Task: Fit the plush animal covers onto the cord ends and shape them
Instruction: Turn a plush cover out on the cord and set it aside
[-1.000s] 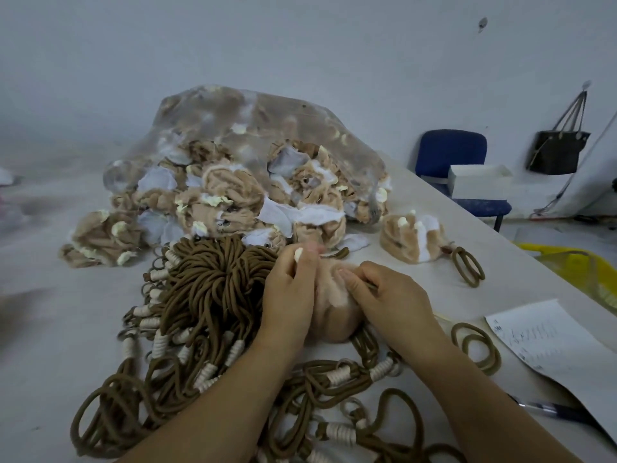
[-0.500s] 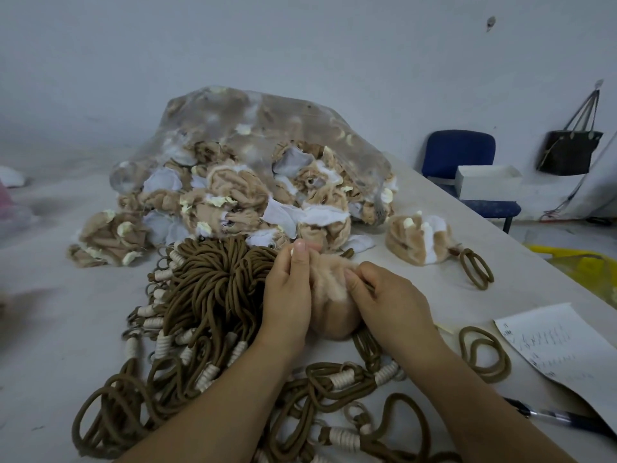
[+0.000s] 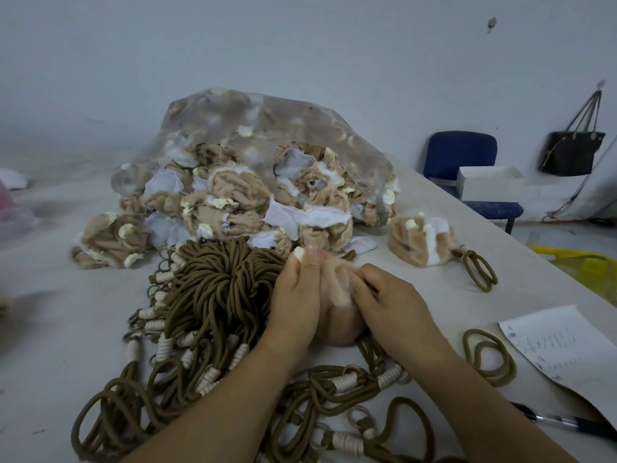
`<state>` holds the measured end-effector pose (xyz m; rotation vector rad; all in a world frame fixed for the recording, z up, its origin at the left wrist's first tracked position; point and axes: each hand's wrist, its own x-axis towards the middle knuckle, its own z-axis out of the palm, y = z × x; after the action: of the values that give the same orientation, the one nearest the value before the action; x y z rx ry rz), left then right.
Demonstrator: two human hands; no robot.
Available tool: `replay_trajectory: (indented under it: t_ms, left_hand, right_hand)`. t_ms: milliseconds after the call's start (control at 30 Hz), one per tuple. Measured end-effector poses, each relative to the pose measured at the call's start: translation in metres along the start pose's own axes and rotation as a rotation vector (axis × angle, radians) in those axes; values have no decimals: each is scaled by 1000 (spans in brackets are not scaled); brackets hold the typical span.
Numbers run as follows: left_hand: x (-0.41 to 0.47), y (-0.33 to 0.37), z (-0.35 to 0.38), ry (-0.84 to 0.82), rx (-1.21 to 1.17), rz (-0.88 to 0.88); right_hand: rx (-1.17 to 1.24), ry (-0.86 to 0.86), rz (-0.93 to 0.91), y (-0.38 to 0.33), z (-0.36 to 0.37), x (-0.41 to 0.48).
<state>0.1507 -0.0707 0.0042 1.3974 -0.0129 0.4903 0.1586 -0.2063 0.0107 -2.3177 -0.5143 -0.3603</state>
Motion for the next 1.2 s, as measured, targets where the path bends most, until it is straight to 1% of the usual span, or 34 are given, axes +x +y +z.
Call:
replay_trajectory:
  t_ms: [100,167,233,300,400,500,600,700,767,833,967,1100,1200]
  left_hand:
    - [2,0,-3,68,12,17]
    - [2,0,-4,62,14,15]
    - [1,2,-3,31,23,13]
    - [-2,3,-3,-16,28,43]
    - [-4,5,-1,-67,-13,46]
    - [-4,3,1,-65,-41,24]
    - [-4,-1,0,-45,17,46]
    - [-2,-4,-4,31,49,67]
    - [2,-4,-8,115,25,56]
    - [5,-2,-12,158,27,68]
    - [7,-4,-13,195,76,100]
    - [7,-4,-12,199,111,119]
    - [7,-1,-11,210,81,129]
  right_hand:
    - [-118,0,-70,4,-7,3]
    - [-182,12,-117,7,-13,6]
    - [-195,9,-157,9,-19,8]
    - [-151,-21,-172,7,-20,8]
    - [41,-64,-121,3,-14,7]
    - [206,-89,-72,0,-8,5]
    - [247,-112,-36,-1,-7,4]
    - [201,-138,-20,-2,-11,7]
    - [124,-149,-26,-1,-17,11]
    - [26,-158,-60,1,-24,14]
    - [-106,-162,-95,10,-30,8]
    - [-152,-99,-49,11,-16,-7]
    - [-157,-64,-47,4,-1,-10]
